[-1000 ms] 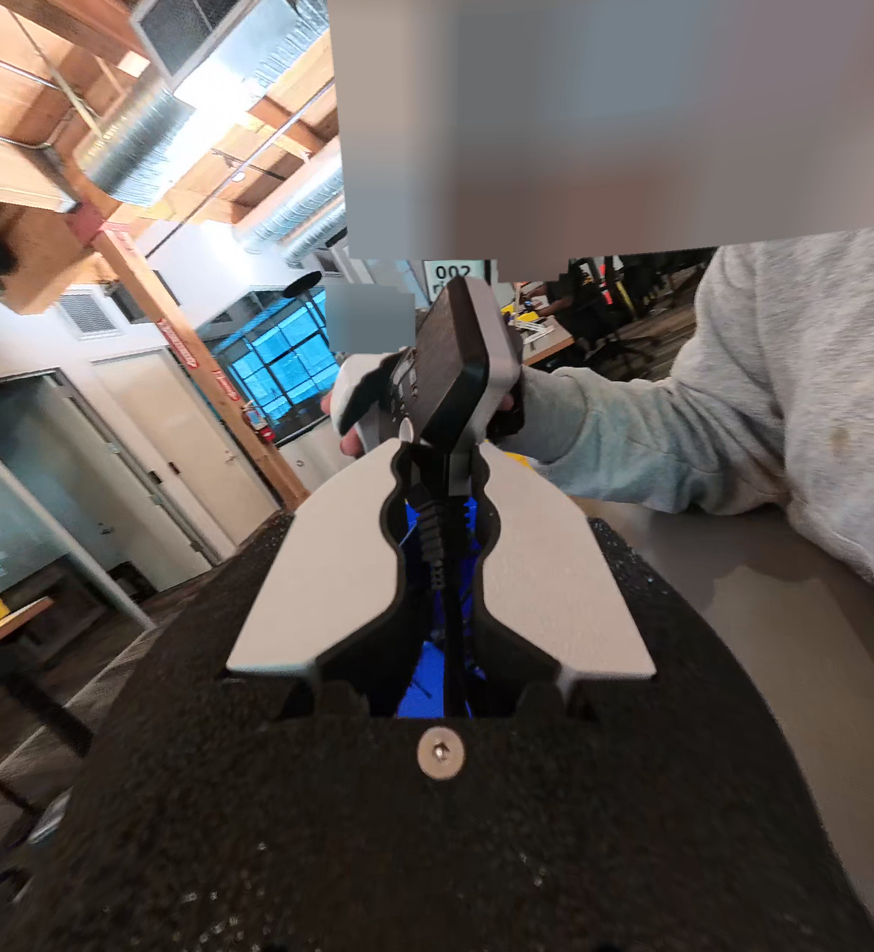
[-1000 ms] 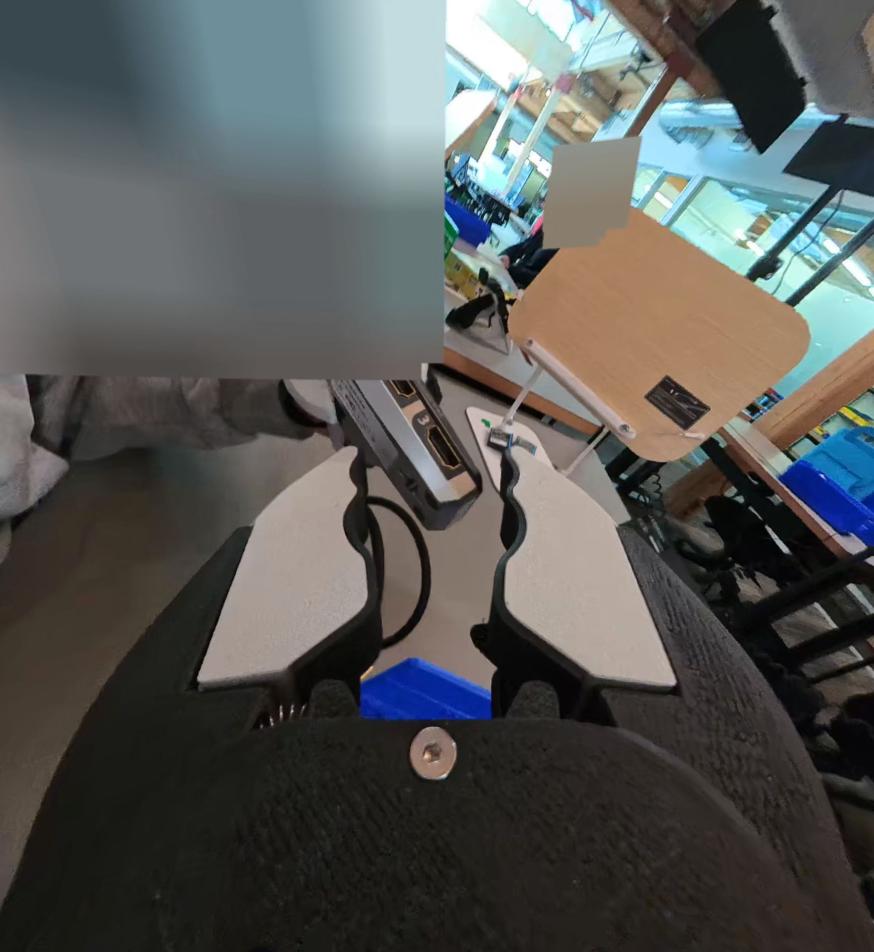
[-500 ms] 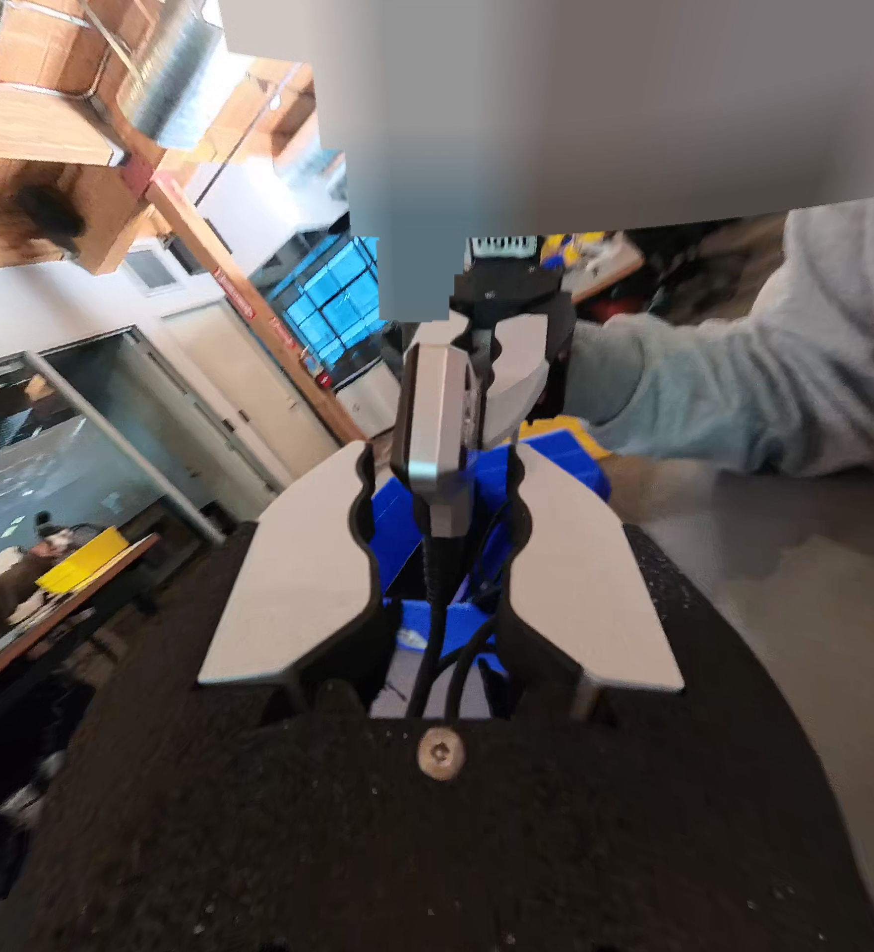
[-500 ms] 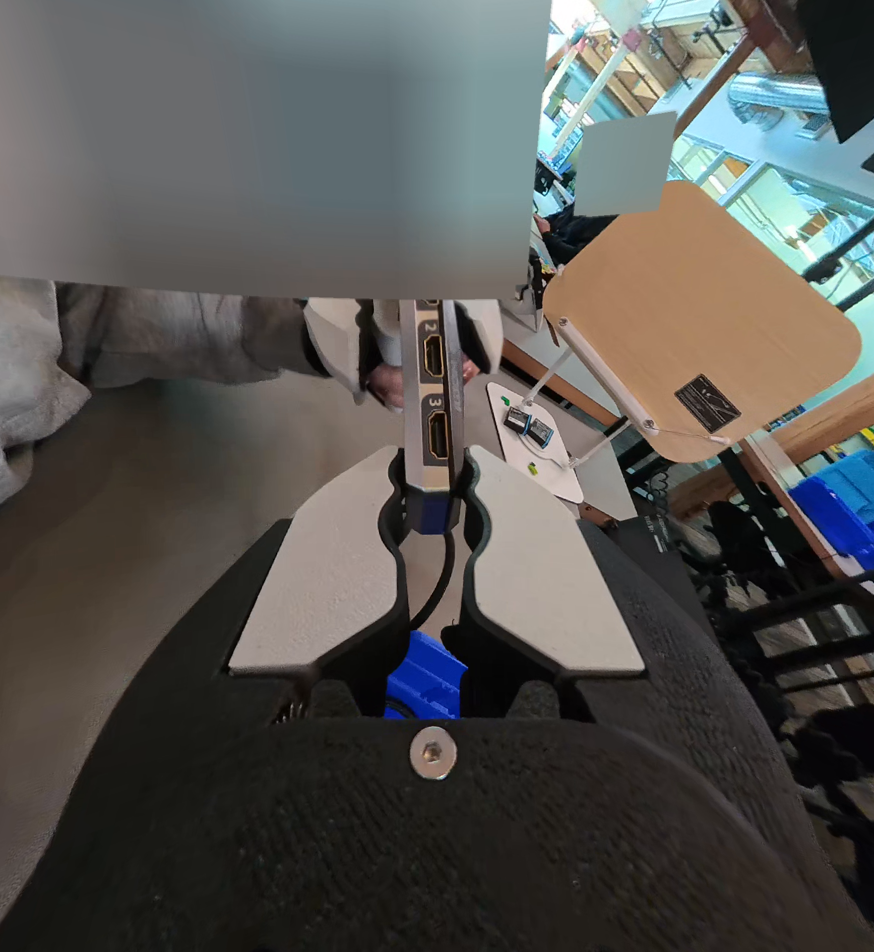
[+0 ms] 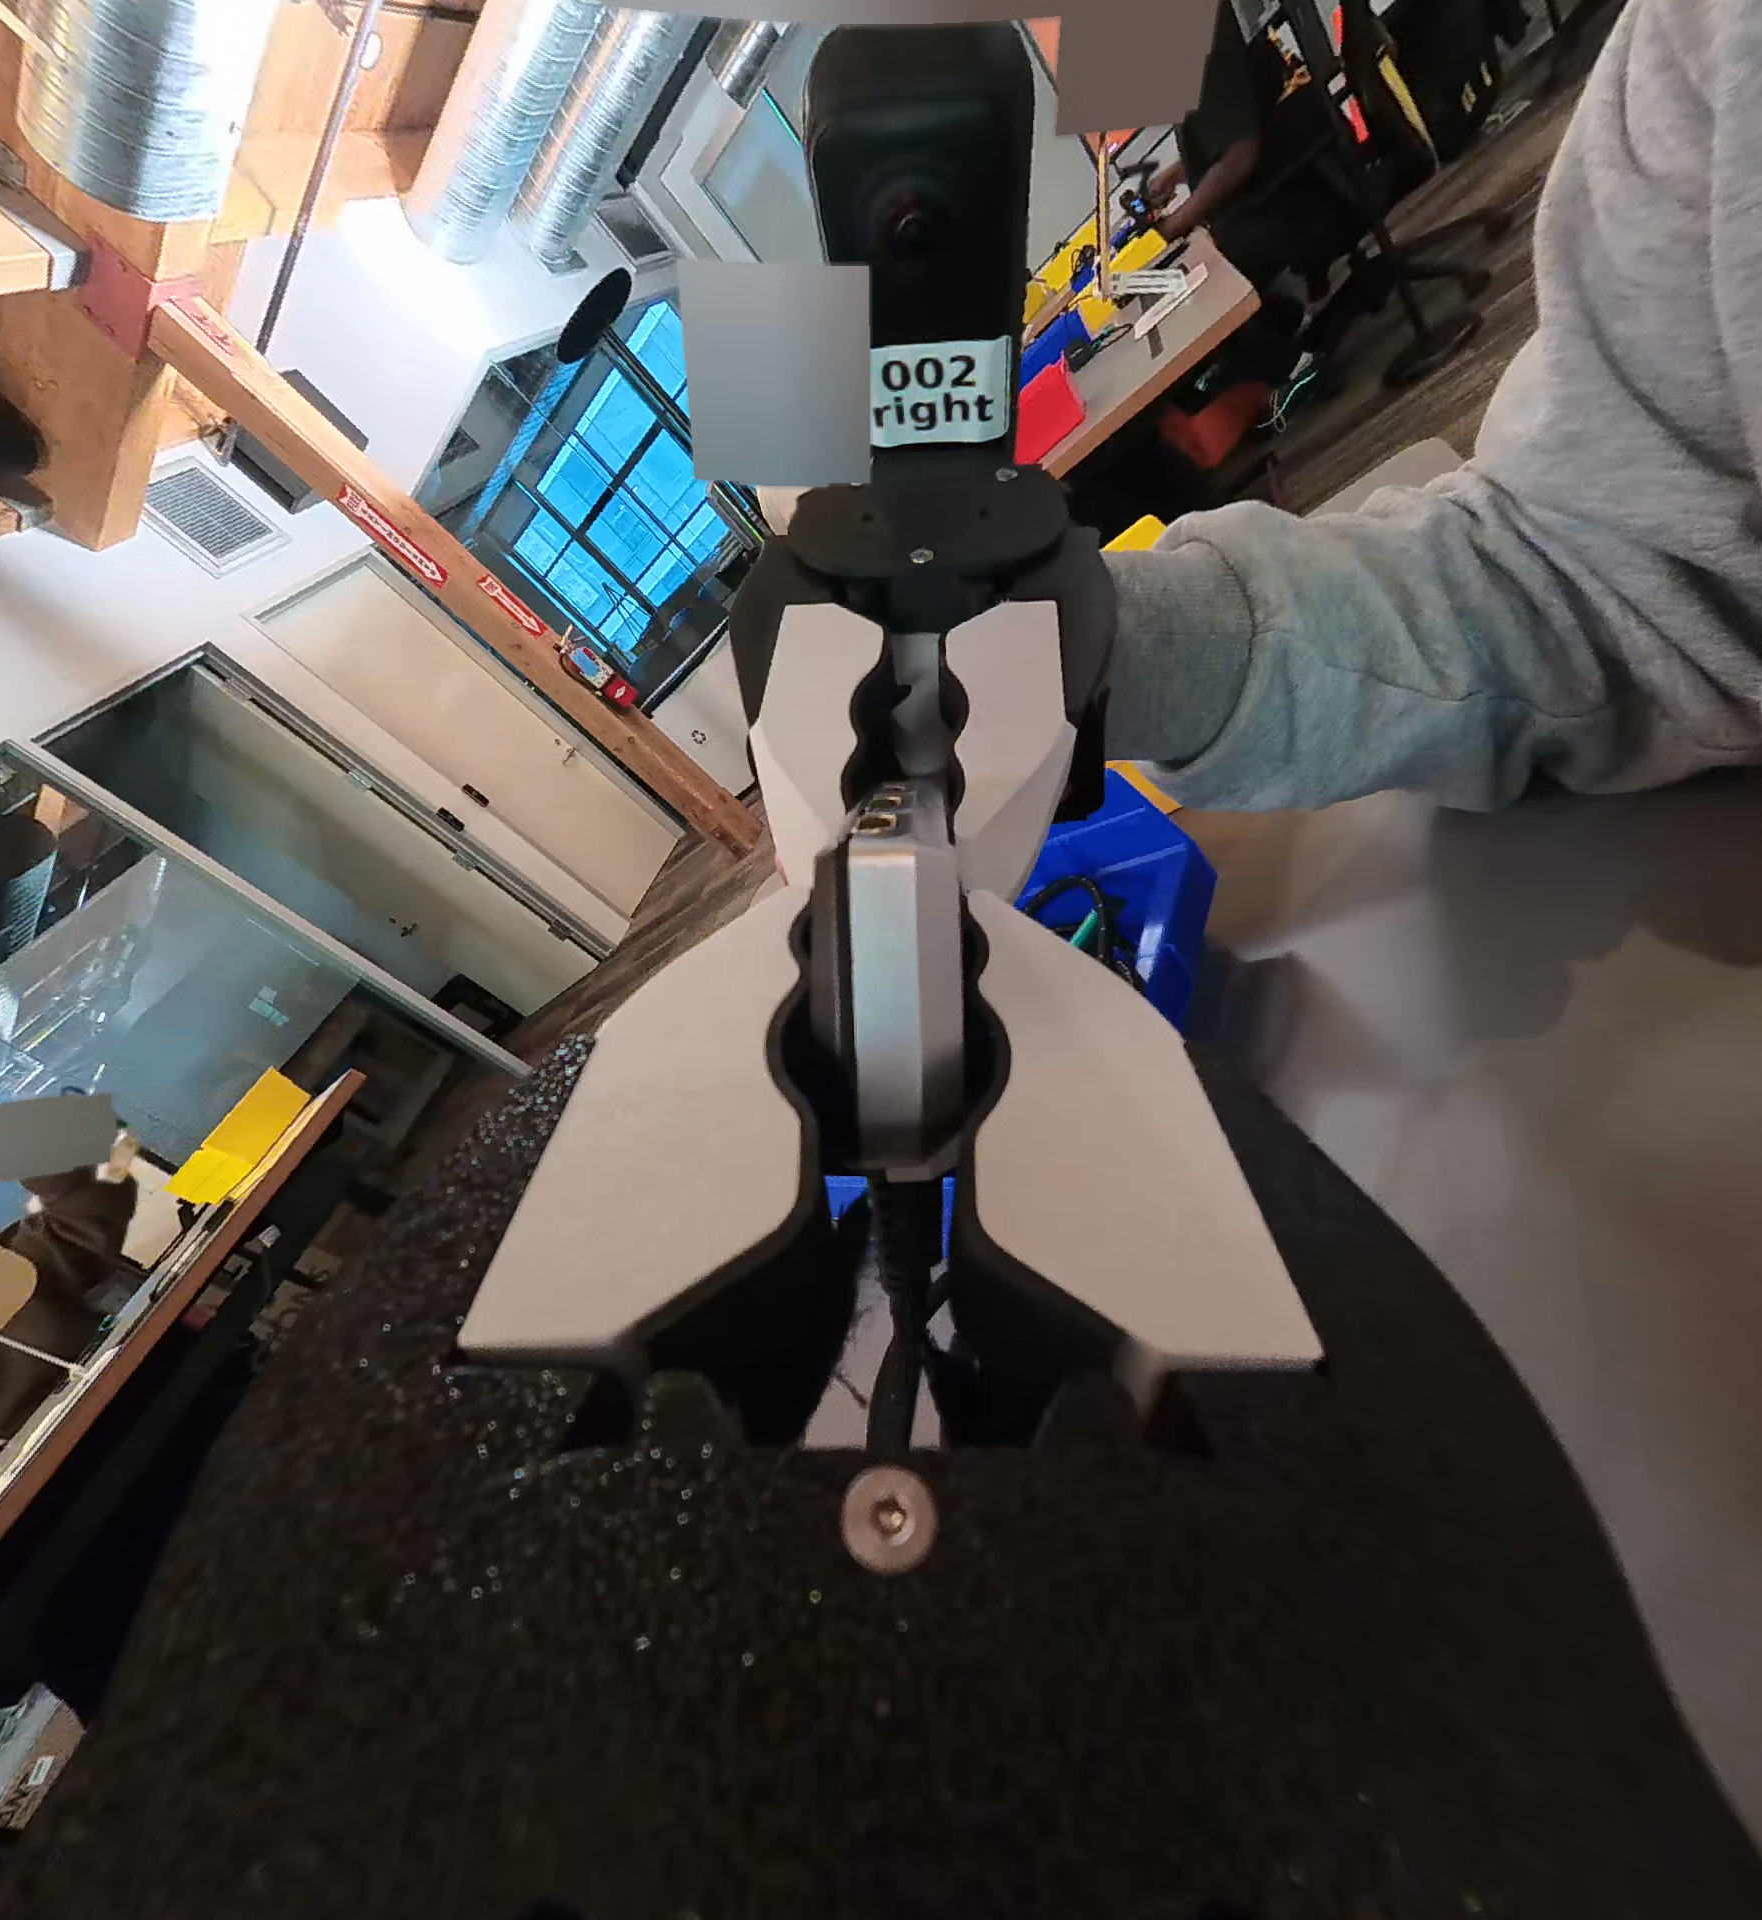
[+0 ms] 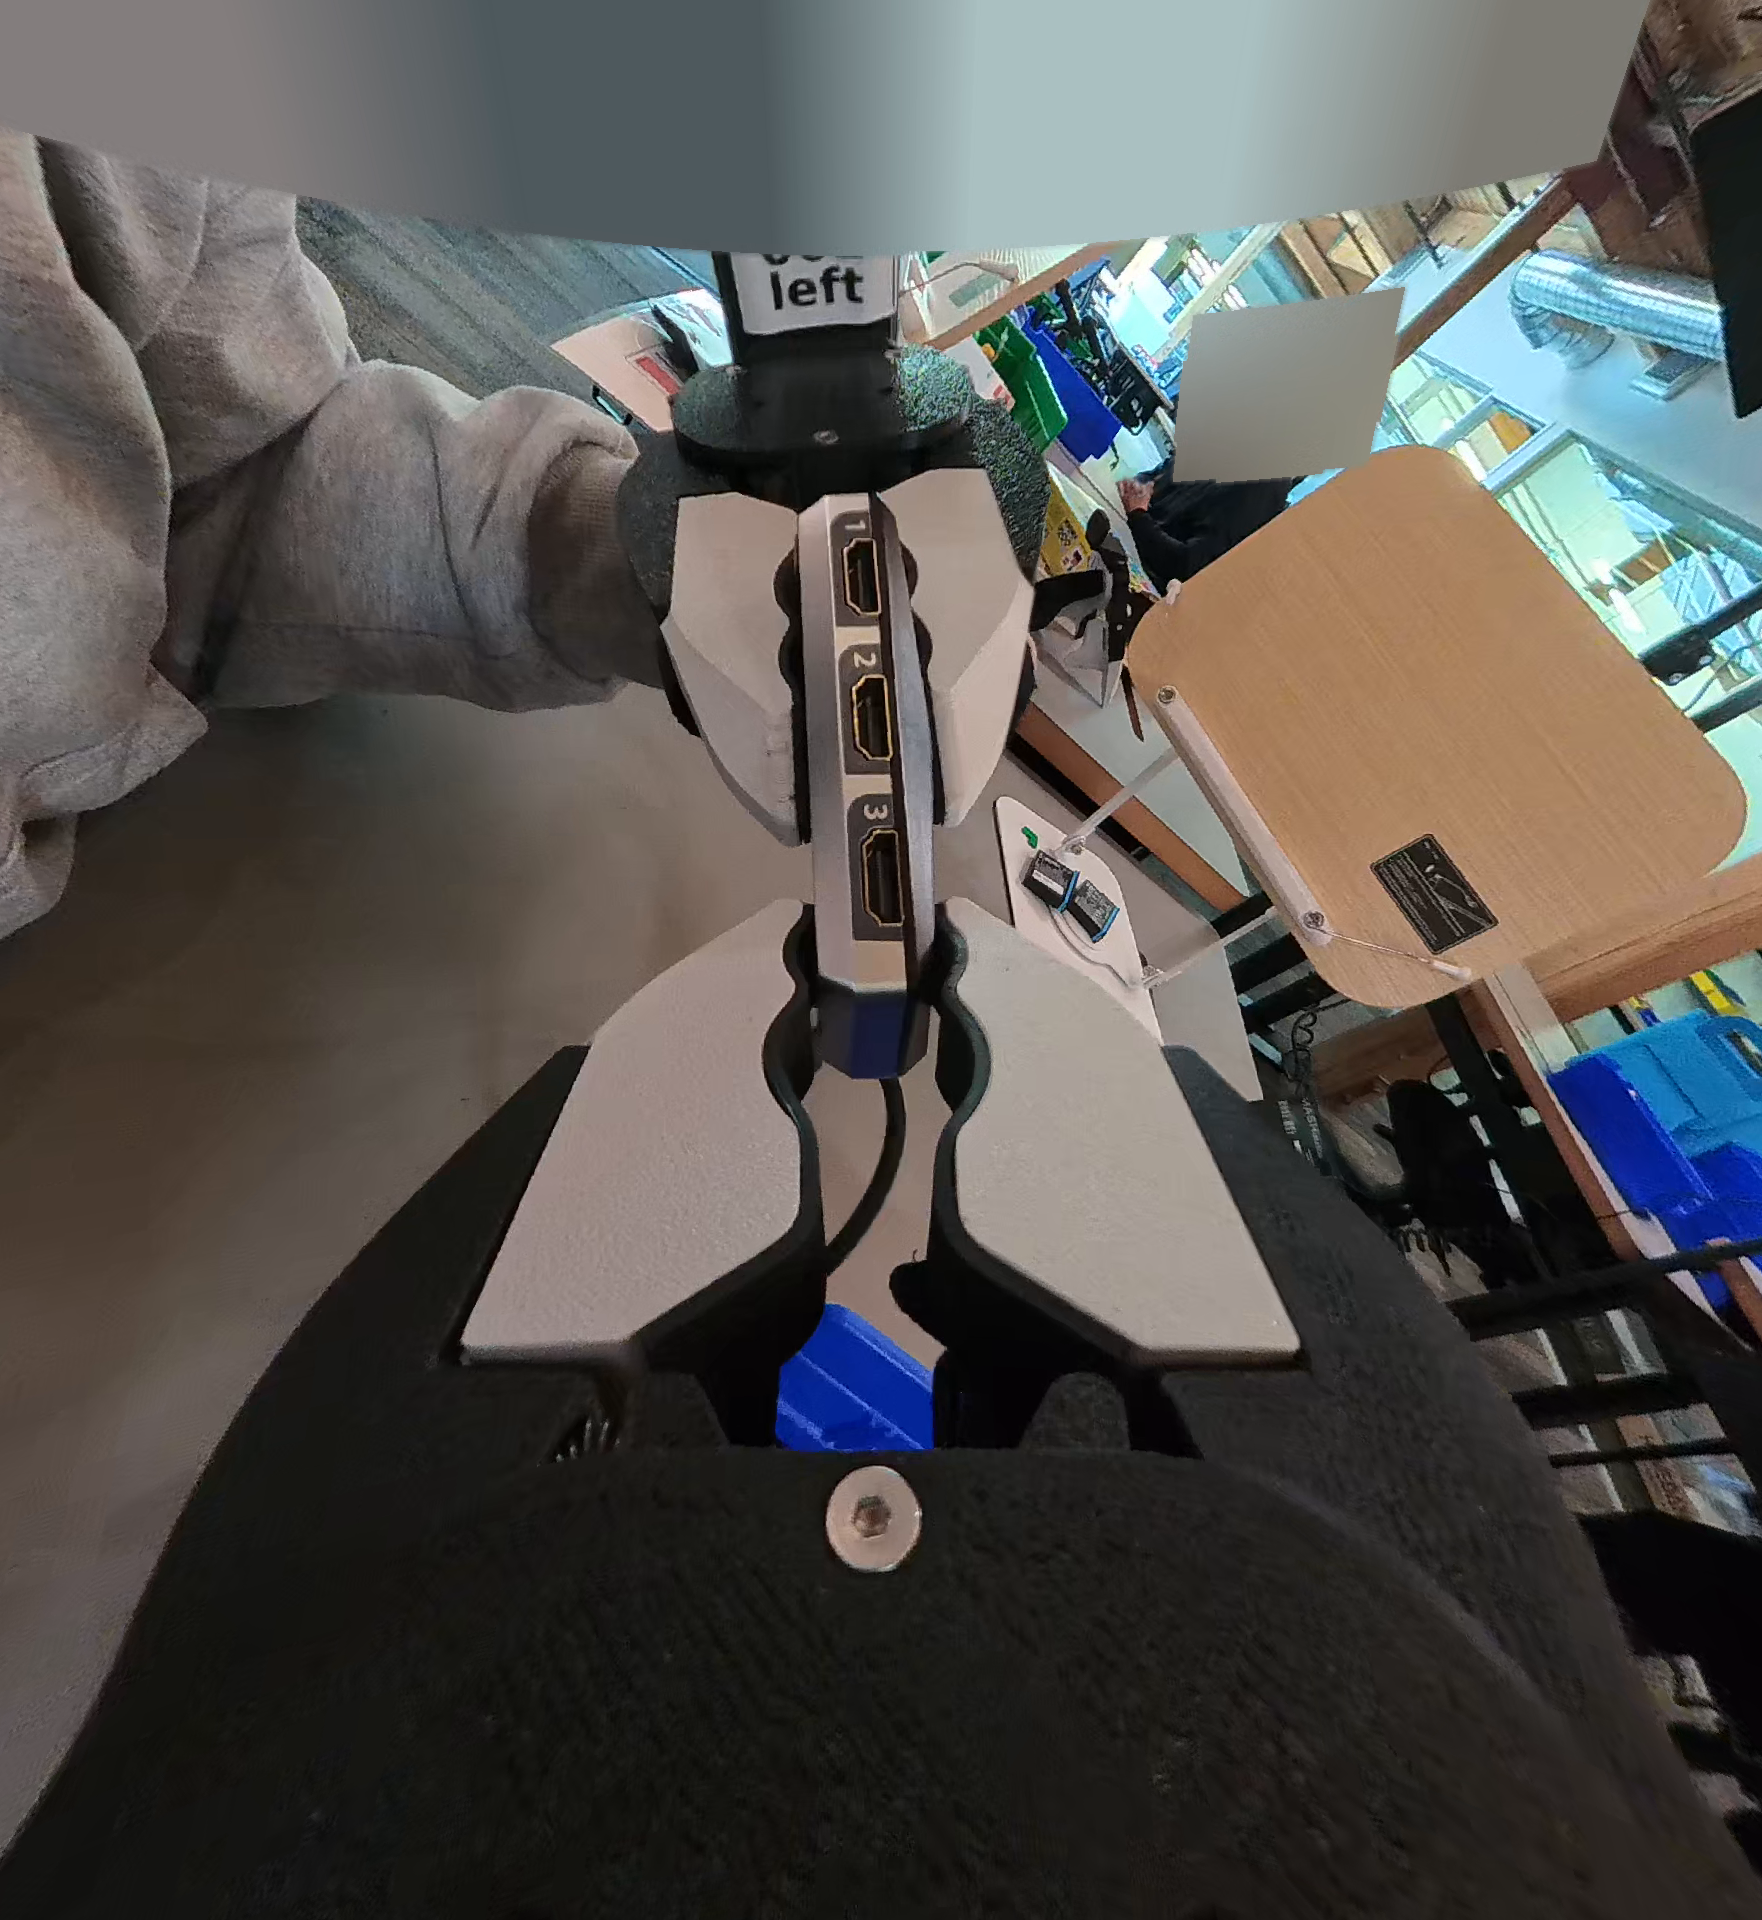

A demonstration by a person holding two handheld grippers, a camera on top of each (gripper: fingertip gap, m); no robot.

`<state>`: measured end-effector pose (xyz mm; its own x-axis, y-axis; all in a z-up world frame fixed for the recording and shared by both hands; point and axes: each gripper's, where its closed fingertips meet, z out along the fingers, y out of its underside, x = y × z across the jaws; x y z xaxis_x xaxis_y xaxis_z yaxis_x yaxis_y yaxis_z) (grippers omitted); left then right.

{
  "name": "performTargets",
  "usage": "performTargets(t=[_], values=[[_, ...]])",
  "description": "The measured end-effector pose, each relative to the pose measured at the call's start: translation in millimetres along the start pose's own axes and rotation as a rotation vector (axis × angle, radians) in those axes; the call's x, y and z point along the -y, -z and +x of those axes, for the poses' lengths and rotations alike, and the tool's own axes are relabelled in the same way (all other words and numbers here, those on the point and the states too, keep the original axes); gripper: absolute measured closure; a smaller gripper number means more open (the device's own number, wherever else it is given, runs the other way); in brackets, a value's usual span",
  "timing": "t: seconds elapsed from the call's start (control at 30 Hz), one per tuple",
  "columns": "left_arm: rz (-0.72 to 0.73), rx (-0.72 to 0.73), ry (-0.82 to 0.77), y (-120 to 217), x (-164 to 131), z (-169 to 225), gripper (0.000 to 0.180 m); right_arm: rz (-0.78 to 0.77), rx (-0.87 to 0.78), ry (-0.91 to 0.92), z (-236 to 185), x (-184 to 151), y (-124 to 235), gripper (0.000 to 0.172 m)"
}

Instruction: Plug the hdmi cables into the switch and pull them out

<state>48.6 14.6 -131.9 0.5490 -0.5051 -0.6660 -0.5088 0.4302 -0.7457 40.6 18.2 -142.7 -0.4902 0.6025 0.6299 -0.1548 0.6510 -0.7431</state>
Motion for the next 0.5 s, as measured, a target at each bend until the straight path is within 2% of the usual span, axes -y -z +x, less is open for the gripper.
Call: performTargets(t=[0.1, 0.17, 0.23, 0.37, 0.5], values=[[-0.023, 0.036, -0.021, -1, -5, -5, 0.157, -0.020, -0.026, -0.040, 6, -4, 9, 0.149], [-0.049, 0.082, -0.021, 2, -10, -11, 0.158, -0.060, -0.079, -0.104, 20, -13, 30, 0.133], [-0.060, 0.130, -0.016, 6, -13, -17, 0.158, -0.100, -0.155, -0.197, 35, -27, 60, 0.126], [-0.104, 0.223, -0.019, 14, -20, -31, 0.158, -0.243, -0.232, -0.361, 45, -73, 103, 0.127], [-0.174, 0.242, -0.091, 14, -23, -52, 0.158, -0.385, -0.206, -0.439, 38, -107, 105, 0.127]])
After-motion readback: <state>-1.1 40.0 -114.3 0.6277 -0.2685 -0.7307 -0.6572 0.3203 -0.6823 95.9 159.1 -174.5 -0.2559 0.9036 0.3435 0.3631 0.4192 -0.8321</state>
